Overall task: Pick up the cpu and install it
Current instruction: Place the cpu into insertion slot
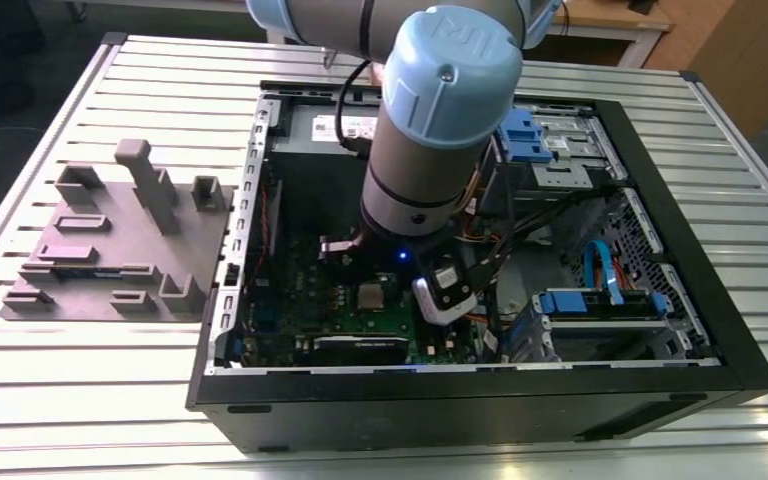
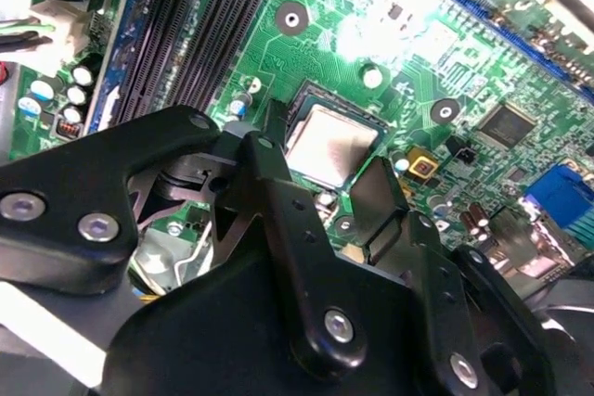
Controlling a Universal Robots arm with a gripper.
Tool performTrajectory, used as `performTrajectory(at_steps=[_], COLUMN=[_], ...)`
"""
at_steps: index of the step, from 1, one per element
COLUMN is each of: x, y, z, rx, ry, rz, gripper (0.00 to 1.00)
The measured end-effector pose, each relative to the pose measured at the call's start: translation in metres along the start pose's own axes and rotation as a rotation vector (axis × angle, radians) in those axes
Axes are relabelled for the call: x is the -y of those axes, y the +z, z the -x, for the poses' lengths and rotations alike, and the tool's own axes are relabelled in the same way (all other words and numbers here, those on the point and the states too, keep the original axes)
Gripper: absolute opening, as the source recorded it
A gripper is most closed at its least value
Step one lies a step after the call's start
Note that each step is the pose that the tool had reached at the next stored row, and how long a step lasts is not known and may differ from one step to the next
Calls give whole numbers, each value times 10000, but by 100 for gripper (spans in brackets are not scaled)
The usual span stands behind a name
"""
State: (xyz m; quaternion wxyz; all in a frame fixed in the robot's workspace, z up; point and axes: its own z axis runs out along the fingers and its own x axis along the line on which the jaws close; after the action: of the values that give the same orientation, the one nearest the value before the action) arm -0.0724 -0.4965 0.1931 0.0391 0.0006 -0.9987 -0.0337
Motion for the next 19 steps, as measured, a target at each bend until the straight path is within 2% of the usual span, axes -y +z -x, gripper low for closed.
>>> performTrajectory(at_steps=[4, 5, 6, 8, 14, 19], x=[1, 2, 2, 2, 1, -2], y=[12, 14, 14, 13, 14, -23], z=[-4, -4, -5, -5, -4, -6], rx=[0, -2, -6, -4, 0, -1], ry=[-4, -4, -2, -2, -4, -4], rz=[11, 9, 6, 2, 13, 15], gripper=[53, 47, 47, 37, 36, 36])
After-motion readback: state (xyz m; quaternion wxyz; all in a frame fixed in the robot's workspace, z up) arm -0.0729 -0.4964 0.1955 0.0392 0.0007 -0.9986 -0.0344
